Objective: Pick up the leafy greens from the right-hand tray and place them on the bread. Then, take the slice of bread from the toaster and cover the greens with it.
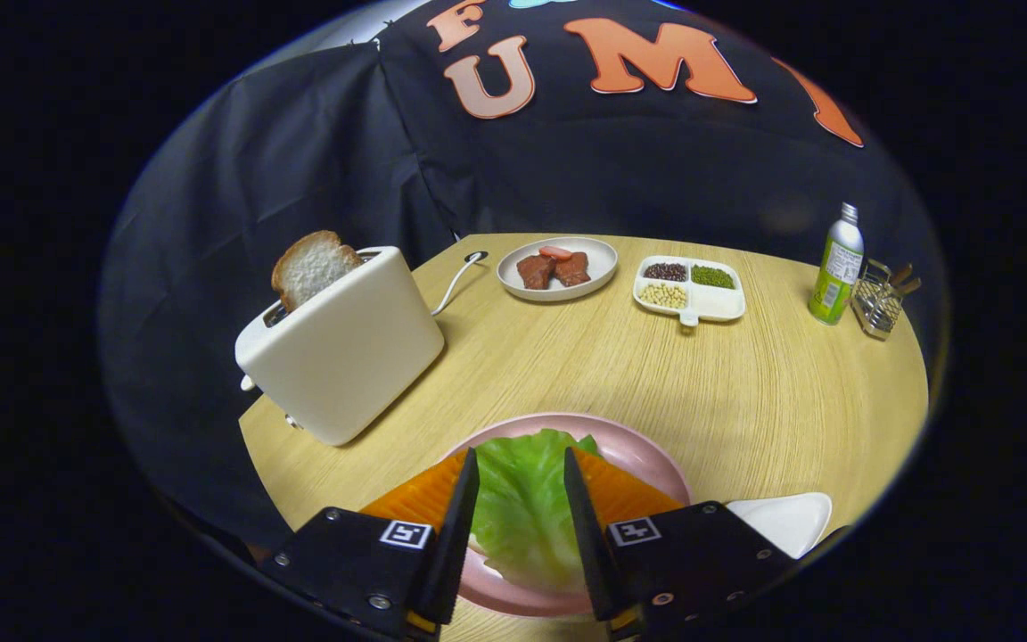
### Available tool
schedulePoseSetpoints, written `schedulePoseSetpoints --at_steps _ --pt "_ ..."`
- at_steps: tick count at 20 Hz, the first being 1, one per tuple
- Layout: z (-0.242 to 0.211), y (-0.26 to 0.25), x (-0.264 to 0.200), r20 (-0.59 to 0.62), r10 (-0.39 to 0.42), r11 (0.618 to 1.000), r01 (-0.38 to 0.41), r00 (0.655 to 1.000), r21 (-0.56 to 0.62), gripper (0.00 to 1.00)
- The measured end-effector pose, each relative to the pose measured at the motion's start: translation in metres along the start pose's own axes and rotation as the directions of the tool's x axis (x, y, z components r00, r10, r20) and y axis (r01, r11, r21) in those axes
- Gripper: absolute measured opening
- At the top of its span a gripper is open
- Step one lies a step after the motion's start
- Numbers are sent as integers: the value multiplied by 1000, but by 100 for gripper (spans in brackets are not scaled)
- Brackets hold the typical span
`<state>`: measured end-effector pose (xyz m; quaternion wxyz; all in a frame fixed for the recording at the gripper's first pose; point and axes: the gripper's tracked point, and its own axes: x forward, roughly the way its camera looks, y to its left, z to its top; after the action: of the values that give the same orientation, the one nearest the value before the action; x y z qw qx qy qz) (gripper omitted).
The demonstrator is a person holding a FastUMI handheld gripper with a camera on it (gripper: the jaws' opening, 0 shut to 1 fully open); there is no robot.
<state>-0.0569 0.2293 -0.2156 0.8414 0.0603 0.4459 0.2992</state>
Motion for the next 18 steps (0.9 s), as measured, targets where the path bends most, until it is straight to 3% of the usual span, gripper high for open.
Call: schedulePoseSetpoints --at_steps 4,8,18 --pt "29 22 -10 -16 31 999 -32 999 -20 76" --pt "63 49 -12 -18 59 998 -59 998 -26 87" --pt "134 142 17 -74 174 985 -173 982 28 94"
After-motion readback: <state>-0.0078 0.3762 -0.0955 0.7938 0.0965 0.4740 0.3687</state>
